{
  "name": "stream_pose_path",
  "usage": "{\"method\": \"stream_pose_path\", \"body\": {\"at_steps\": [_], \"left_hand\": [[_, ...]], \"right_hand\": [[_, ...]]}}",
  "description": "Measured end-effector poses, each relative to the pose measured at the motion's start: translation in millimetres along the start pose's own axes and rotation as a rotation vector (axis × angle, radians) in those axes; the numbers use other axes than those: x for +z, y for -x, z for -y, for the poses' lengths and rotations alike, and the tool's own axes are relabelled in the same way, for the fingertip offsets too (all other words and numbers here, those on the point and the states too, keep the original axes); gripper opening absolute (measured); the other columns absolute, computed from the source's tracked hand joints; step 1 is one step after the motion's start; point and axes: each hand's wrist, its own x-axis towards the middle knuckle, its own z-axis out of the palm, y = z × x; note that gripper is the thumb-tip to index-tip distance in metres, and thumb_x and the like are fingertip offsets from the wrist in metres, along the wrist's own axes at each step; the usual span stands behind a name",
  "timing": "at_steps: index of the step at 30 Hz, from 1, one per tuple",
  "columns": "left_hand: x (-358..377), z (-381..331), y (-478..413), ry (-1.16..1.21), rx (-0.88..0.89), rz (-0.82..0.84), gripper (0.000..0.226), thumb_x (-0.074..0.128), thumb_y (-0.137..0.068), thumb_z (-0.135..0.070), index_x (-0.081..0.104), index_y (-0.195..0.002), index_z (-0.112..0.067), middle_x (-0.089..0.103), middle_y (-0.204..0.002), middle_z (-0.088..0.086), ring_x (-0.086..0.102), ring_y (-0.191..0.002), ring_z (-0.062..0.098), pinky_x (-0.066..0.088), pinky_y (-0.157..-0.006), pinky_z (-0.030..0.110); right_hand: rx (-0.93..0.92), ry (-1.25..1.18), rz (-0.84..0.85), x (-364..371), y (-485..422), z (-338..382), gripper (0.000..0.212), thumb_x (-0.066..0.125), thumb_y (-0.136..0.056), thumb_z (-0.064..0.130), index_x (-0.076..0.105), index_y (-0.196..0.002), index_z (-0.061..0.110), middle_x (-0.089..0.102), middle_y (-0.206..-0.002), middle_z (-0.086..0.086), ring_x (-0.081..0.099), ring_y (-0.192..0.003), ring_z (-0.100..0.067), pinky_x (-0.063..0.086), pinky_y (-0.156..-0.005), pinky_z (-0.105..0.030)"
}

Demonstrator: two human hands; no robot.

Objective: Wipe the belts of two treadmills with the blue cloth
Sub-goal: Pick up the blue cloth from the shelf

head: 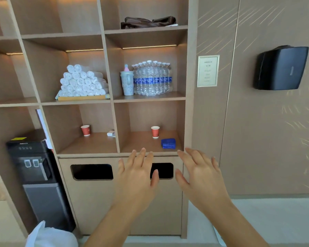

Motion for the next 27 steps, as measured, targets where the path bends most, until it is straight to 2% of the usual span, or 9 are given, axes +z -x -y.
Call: {"method": "stream_pose_path", "body": {"at_steps": [8,10,15,27], "left_hand": [[74,-21,-58,-0.020,-0.020,0.071,0.049,0.039,-0.077,-0.039,0.070,-0.105,-0.012,0.069,-0.109,0.007,0.065,-0.101,0.027,0.051,-0.077,0.052],[91,-22,-65,-0.015,-0.016,0.076,0.047,0.043,-0.076,-0.037,0.070,-0.105,-0.012,0.069,-0.108,0.006,0.066,-0.100,0.025,0.051,-0.077,0.052],[139,-17,-80,0.044,-0.026,0.118,0.050,0.037,-0.076,-0.034,0.068,-0.107,-0.011,0.067,-0.112,0.007,0.064,-0.103,0.026,0.049,-0.079,0.053],[287,73,-165,0.180,0.006,0.212,0.050,0.037,-0.079,-0.034,0.064,-0.114,-0.011,0.064,-0.119,0.008,0.061,-0.108,0.030,0.050,-0.080,0.050]], "right_hand": [[0.008,-0.045,0.012,79,-35,-60,0.044,0.060,-0.063,0.035,0.071,-0.100,0.014,0.069,-0.103,-0.006,0.067,-0.093,-0.028,0.051,-0.073,-0.057],[-0.002,-0.041,0.031,97,-38,-70,0.042,0.058,-0.066,0.036,0.071,-0.100,0.014,0.069,-0.102,-0.006,0.067,-0.092,-0.028,0.051,-0.072,-0.057],[-0.039,-0.078,0.080,142,-53,-81,0.049,0.038,-0.075,0.038,0.070,-0.101,0.013,0.068,-0.105,-0.009,0.066,-0.095,-0.030,0.051,-0.074,-0.057],[-0.012,-0.052,0.159,302,-128,-63,0.043,0.044,-0.076,0.035,0.069,-0.102,0.013,0.065,-0.115,-0.009,0.058,-0.109,-0.028,0.051,-0.080,-0.050]]}}
